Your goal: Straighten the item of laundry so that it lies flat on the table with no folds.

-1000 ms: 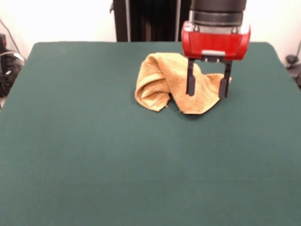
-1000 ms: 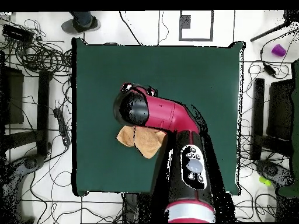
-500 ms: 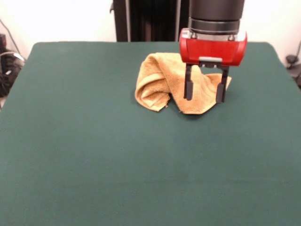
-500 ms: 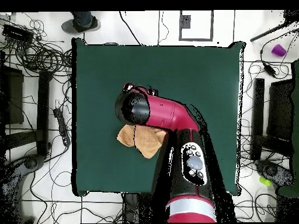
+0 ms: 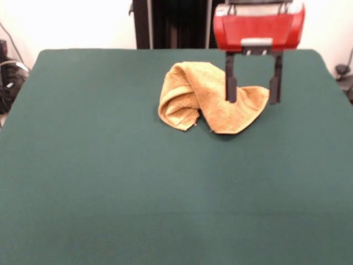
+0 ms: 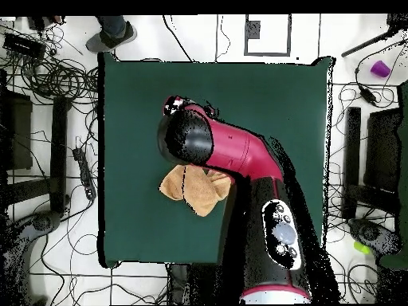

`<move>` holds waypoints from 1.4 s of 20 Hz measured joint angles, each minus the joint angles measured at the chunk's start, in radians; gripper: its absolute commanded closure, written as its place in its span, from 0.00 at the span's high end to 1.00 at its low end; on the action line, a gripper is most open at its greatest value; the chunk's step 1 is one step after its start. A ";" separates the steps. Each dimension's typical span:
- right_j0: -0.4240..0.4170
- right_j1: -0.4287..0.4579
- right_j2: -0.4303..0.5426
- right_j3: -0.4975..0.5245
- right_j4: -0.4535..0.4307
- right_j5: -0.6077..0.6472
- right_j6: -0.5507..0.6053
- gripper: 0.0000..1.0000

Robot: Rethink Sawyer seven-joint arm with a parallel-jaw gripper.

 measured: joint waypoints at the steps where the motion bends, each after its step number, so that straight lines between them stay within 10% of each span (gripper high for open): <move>1: 0.000 -0.010 0.005 0.000 0.014 0.000 0.000 1.00; 28: 0.002 -0.062 0.086 0.116 -0.025 -0.143 0.000 1.00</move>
